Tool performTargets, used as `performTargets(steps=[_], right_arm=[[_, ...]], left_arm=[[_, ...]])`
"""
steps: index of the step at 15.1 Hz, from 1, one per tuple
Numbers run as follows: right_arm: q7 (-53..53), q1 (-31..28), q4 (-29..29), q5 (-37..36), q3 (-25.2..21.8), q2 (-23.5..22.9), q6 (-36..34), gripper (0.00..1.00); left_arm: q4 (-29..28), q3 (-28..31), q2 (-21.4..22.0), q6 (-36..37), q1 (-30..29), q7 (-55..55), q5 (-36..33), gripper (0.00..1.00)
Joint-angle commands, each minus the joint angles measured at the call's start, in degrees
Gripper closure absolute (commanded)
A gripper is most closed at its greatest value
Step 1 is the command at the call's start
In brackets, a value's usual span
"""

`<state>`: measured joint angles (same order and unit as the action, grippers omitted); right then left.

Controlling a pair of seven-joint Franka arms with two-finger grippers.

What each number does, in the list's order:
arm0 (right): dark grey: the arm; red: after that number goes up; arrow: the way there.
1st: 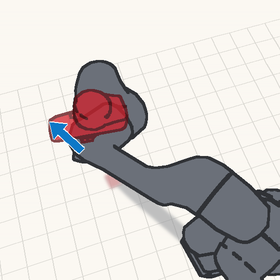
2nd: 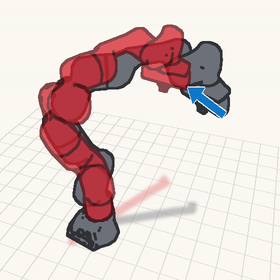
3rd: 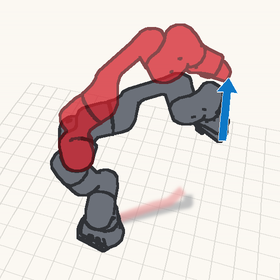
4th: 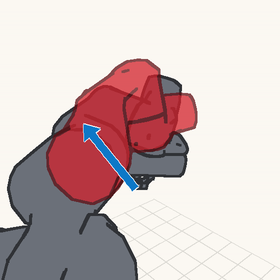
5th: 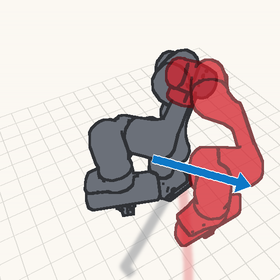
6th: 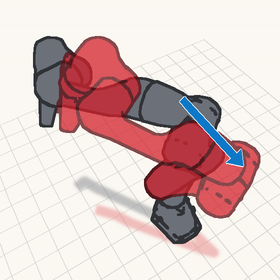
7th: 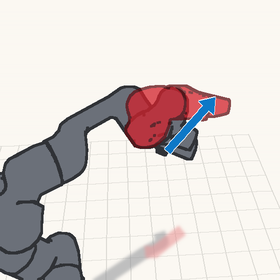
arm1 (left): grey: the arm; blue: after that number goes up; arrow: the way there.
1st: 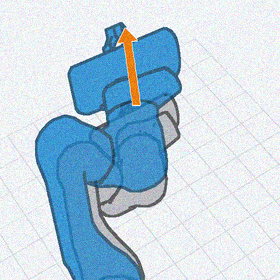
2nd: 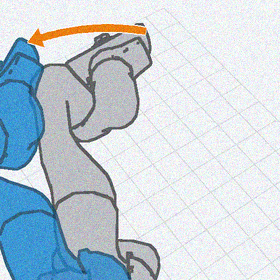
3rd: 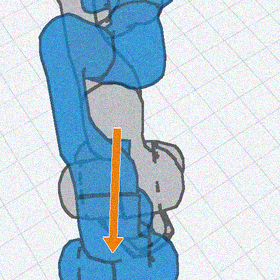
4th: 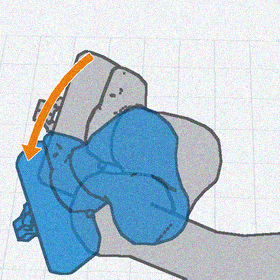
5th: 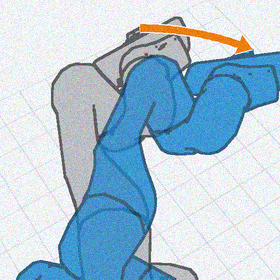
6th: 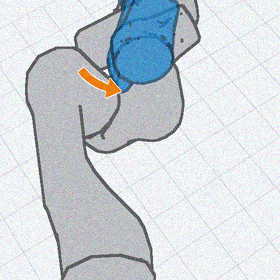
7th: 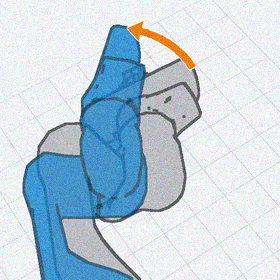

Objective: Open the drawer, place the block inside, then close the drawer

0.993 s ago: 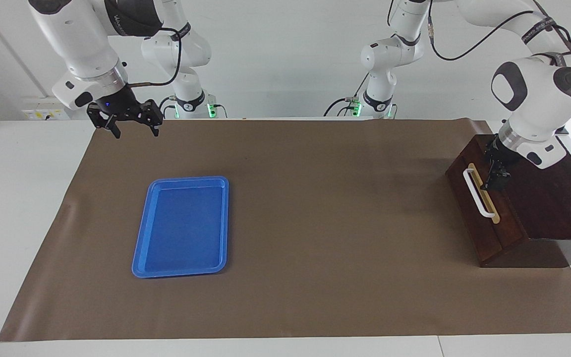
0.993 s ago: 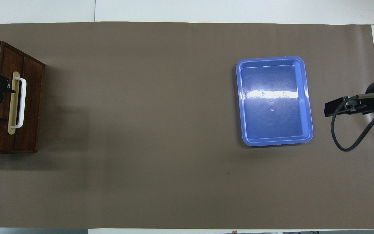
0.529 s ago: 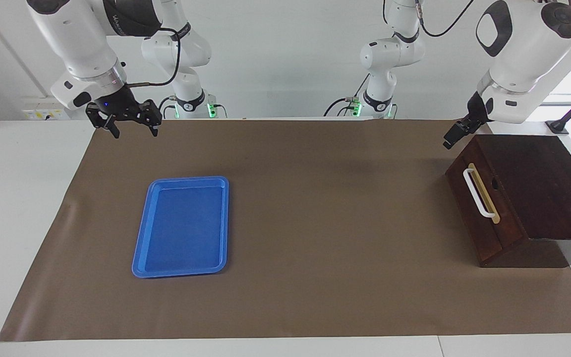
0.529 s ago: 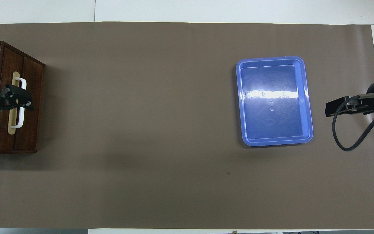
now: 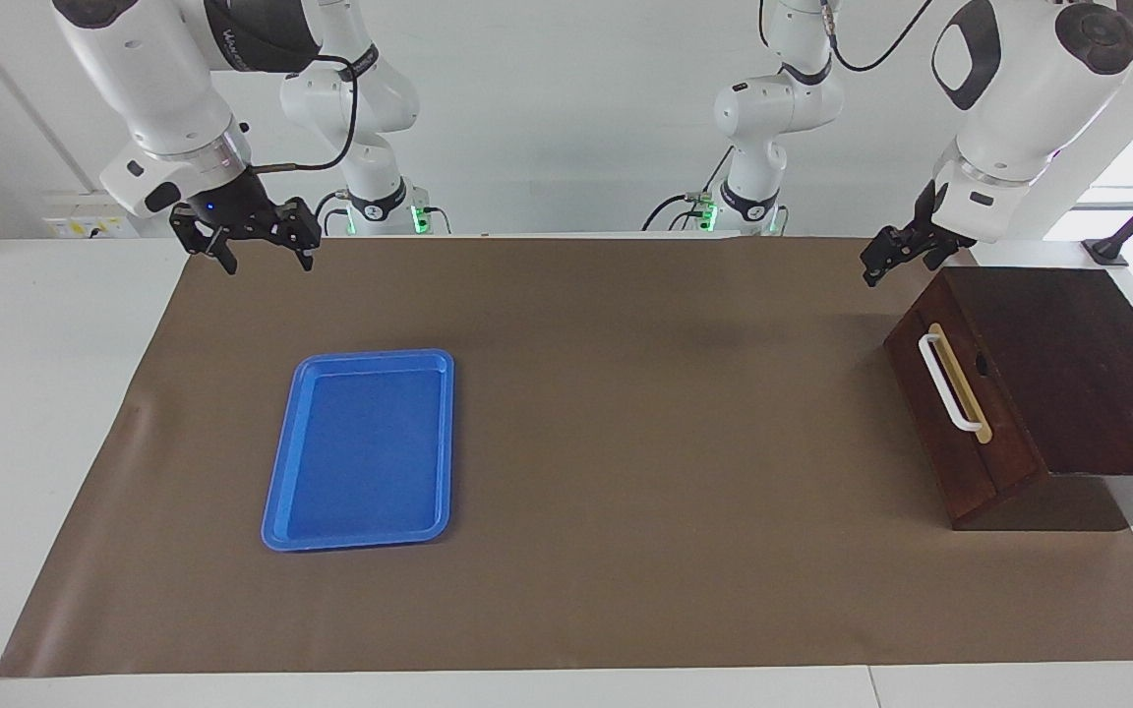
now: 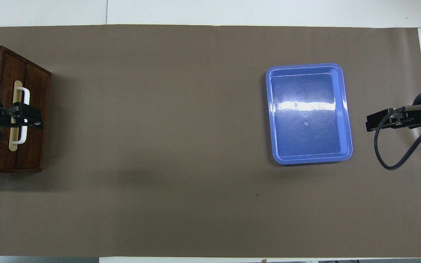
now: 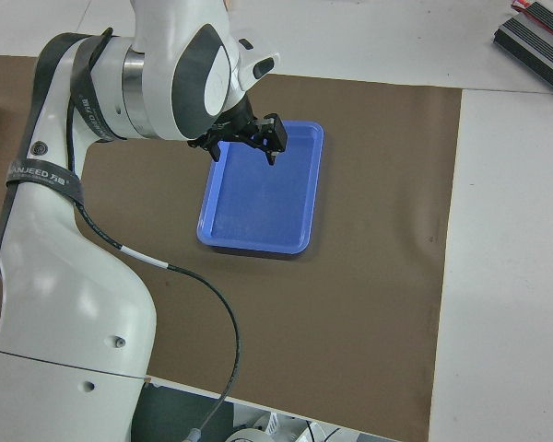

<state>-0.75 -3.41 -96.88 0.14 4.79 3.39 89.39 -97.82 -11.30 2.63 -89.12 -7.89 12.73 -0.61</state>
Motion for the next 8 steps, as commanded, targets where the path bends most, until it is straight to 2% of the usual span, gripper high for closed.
performTargets(steps=[1, 8], right_arm=[[-0.3, -0.8, -0.1, 1.0, 0.3, 0.2, -0.6, 0.0], [-0.3, -0.8, -0.1, 1.0, 0.3, 0.2, -0.5, 0.0]], left_arm=[[1.5, 0.1, -0.3, 1.9, -0.3, -3.7, -1.2, 0.0], [2.1, -0.3, -0.4, 3.7, 0.6, -5.1, -1.5, 0.0]])
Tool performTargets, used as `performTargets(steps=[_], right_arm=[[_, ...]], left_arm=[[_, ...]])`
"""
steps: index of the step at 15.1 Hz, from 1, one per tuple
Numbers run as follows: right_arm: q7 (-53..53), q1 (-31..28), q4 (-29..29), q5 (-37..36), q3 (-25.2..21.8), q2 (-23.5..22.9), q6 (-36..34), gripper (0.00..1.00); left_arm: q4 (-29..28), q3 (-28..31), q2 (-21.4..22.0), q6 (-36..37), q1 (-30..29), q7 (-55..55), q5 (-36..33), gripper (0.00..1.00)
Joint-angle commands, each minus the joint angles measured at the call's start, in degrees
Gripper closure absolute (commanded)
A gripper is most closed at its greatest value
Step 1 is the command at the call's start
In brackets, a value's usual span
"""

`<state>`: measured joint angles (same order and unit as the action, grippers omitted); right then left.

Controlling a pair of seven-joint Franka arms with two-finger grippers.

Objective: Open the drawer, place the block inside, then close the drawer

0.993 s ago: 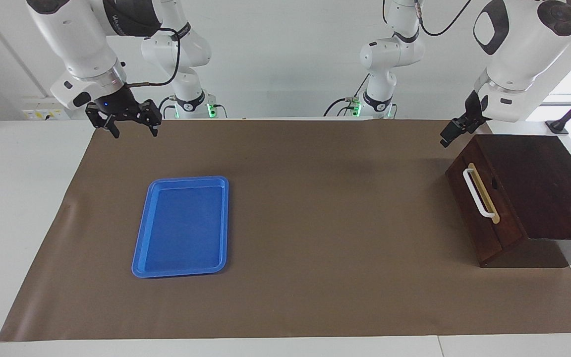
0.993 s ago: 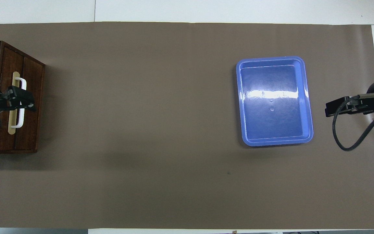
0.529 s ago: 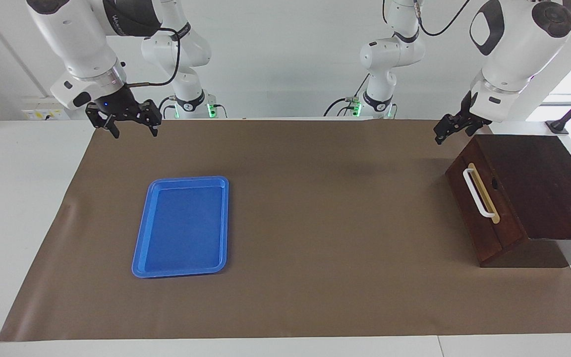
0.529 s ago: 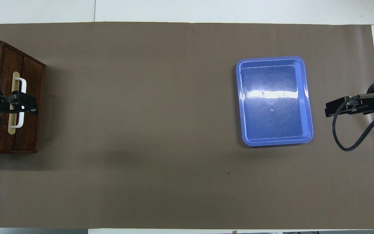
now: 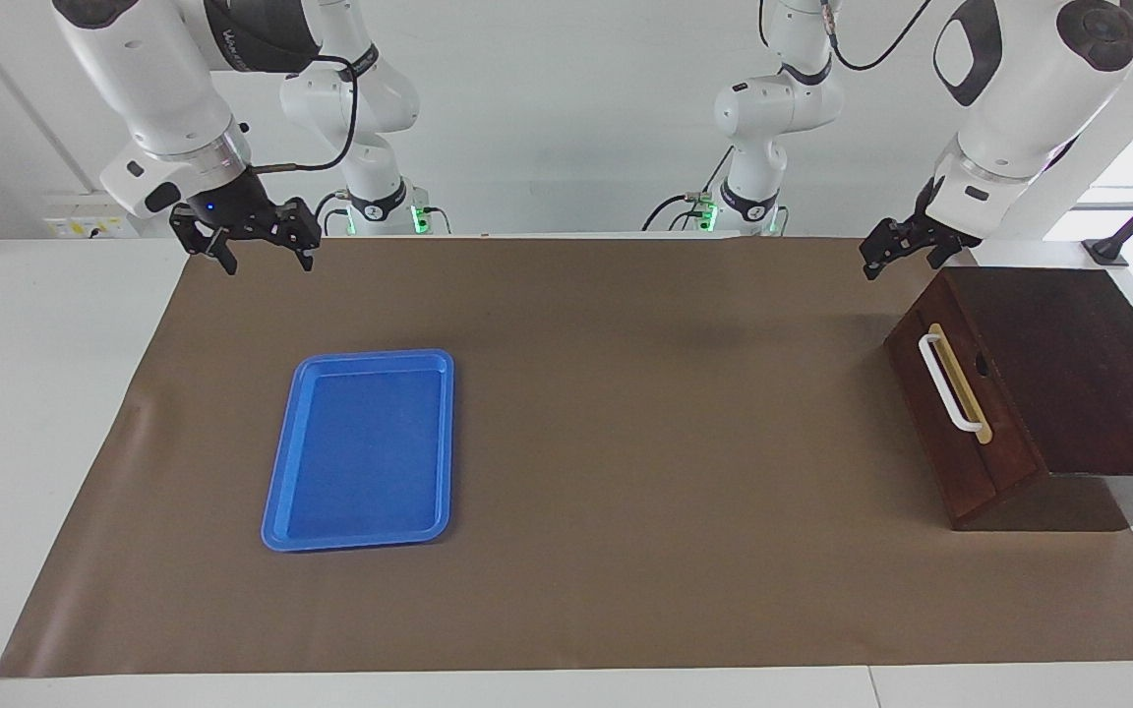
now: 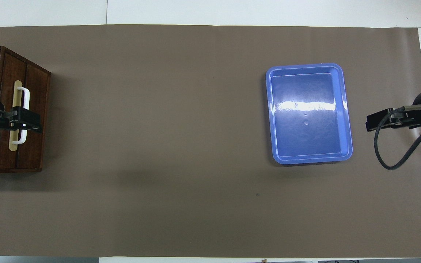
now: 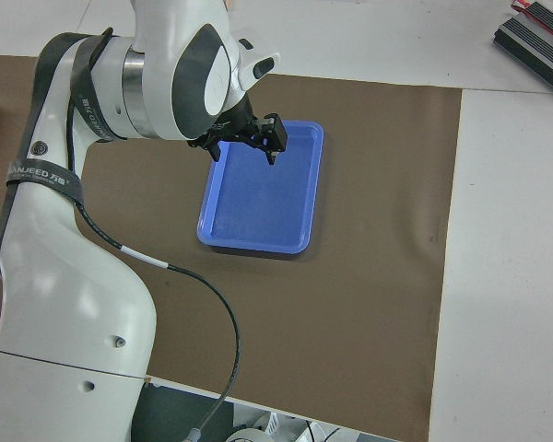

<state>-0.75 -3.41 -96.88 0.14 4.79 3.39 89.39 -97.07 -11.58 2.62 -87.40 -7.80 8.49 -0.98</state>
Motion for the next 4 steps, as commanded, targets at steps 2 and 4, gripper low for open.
performTargets(steps=[2, 4], right_arm=[[-0.3, -0.8, -0.1, 1.0, 0.3, 0.2, -0.5, 0.0], [-0.3, -0.8, -0.1, 1.0, 0.3, 0.2, -0.5, 0.0]], left_arm=[[1.8, -0.1, -0.4, 1.8, 1.8, -1.9, -1.1, 0.0], [2.0, -0.1, -0.4, 1.8, 2.4, -5.3, -1.0, 0.0]])
